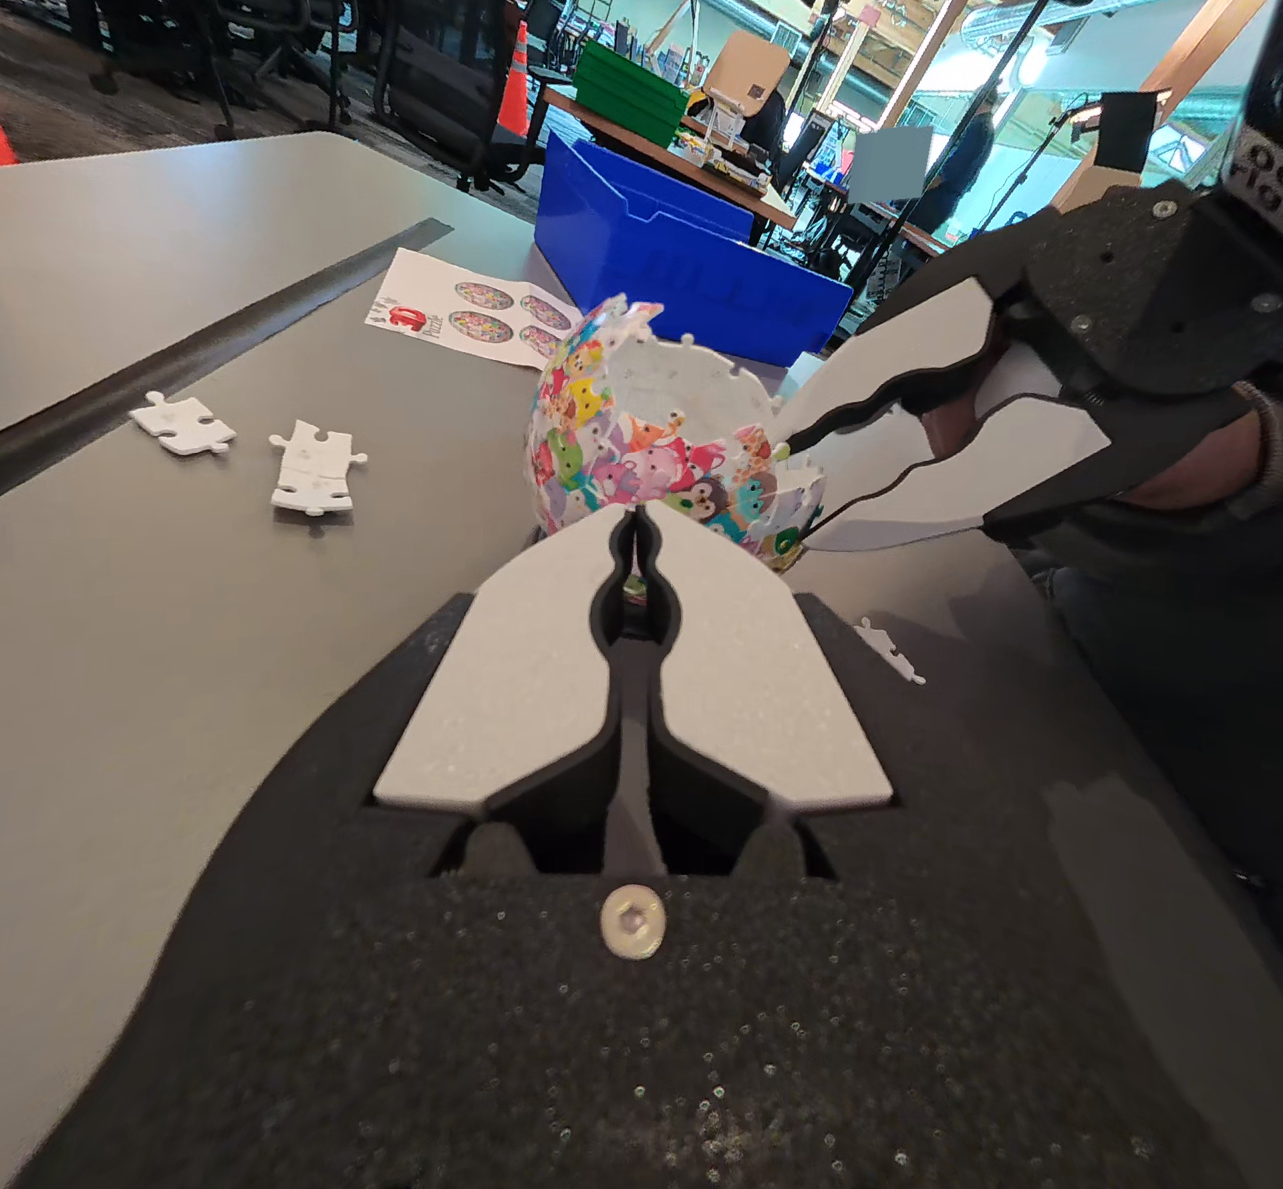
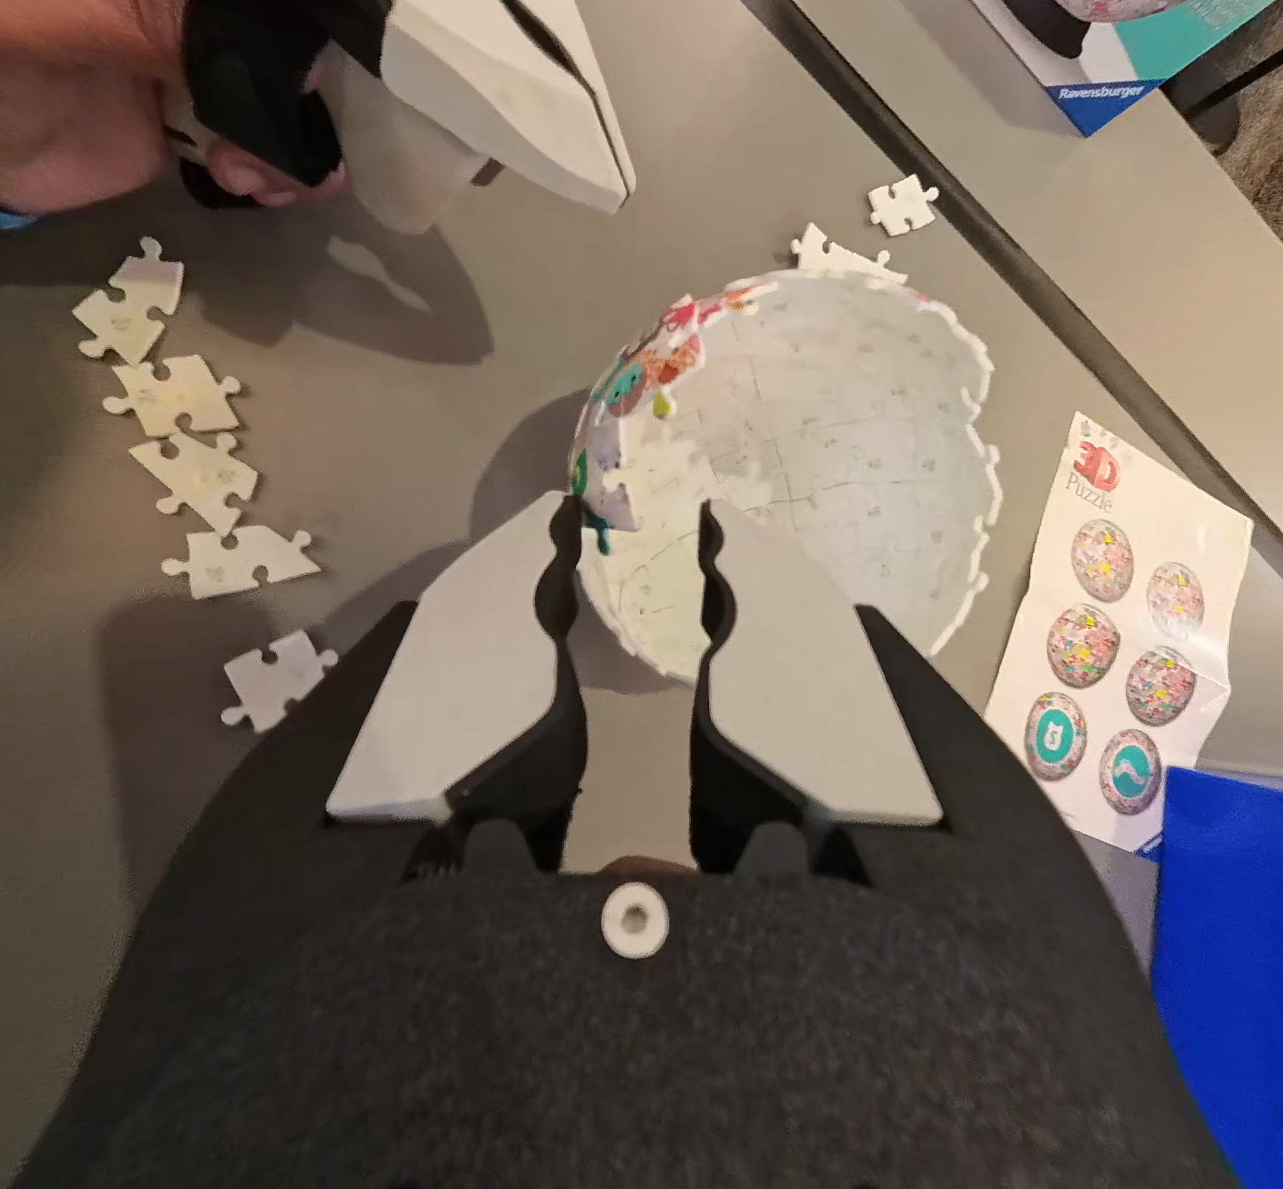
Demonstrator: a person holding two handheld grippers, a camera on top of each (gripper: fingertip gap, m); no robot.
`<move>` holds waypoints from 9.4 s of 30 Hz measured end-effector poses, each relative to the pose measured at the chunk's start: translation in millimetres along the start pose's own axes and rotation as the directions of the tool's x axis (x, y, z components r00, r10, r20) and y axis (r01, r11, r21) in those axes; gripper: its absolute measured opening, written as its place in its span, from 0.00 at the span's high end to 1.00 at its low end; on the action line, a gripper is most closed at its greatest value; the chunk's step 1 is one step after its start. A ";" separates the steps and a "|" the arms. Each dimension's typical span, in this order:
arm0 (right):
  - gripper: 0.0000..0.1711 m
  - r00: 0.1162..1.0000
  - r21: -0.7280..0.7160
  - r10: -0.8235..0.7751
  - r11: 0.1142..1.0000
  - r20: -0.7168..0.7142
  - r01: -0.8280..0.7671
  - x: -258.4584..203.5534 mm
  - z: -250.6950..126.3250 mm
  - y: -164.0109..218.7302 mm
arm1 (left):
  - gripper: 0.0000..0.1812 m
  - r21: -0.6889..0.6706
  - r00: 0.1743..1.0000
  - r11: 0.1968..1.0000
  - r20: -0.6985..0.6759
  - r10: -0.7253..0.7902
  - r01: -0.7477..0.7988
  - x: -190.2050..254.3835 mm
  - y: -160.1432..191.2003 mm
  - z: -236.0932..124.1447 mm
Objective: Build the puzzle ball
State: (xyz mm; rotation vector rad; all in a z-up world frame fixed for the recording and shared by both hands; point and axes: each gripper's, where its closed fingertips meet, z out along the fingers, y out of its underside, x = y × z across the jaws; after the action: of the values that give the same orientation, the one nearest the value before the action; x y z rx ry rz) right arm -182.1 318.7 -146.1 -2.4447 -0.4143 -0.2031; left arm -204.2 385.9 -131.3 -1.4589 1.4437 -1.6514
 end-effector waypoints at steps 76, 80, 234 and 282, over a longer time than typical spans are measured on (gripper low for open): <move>0.58 0.933 0.589 -0.275 0.803 0.232 0.090 85.3 -84.9 4.6 | 0.69 -0.186 0.882 0.976 0.435 0.183 -0.111 32.3 -55.4 -15.4; 0.63 0.967 0.629 -0.170 0.777 0.190 0.013 73.2 -90.2 45.6 | 0.66 -0.221 0.898 0.974 0.436 0.051 0.052 73.4 -75.9 12.4; 0.57 0.898 0.530 -0.303 0.842 0.317 0.097 77.7 -62.6 58.3 | 0.55 -0.326 0.869 0.945 0.471 0.153 0.010 42.5 5.4 16.5; 0.34 0.839 0.405 -0.144 0.909 0.524 -0.097 56.5 -14.3 48.1 | 0.38 -0.092 0.960 0.971 0.198 -0.200 0.221 39.2 34.2 66.6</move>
State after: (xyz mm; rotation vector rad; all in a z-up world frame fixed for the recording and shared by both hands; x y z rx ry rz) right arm -113.2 287.7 -148.6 -2.0295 -0.6586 0.5448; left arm -163.9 316.1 -156.6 -1.8349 1.3340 -1.5244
